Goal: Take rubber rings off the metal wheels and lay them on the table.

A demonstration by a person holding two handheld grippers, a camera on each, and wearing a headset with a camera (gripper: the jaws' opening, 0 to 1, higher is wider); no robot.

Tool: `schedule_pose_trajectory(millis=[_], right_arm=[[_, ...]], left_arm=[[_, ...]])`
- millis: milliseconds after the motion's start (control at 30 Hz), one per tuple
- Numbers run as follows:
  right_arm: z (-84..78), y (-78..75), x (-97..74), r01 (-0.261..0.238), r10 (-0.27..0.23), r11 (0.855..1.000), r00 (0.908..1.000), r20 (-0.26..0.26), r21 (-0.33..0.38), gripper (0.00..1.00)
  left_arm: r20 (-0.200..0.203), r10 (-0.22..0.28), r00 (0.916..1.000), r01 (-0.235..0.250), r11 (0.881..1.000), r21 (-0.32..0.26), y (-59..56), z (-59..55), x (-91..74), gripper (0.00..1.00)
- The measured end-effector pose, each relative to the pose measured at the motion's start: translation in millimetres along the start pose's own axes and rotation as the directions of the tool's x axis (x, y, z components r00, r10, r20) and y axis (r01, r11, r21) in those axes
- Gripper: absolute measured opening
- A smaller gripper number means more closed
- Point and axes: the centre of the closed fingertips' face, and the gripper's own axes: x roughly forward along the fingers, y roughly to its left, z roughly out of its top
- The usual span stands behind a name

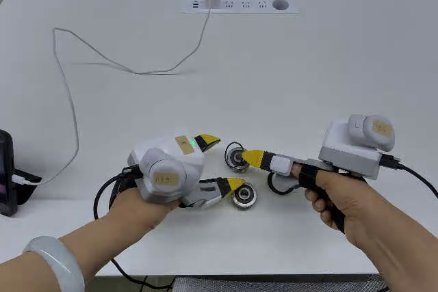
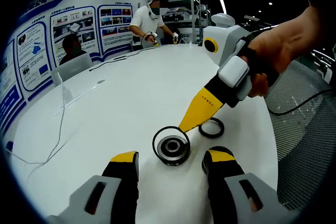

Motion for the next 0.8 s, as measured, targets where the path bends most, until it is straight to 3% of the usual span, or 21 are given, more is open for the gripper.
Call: schedule_pose_trajectory(millis=[367, 800], right_arm=[[-4.6, 7.5, -14.7, -0.024, 0.024, 0.999, 0.9994, 0.025, 0.024, 0.02], [-8.2, -24.5, -45.4, 0.034, -0.038, 0.997, 0.9979, 0.053, 0.073, 0.02]], left_arm=[[0.032, 0.0, 0.9995, 0.001, 1.0, -0.024, -2.2, 2.1, -7.9, 0.58], [0.032, -0.001, 0.9995, 0.002, 0.999, -0.033, -6.5, -0.4, -13.1, 0.59]])
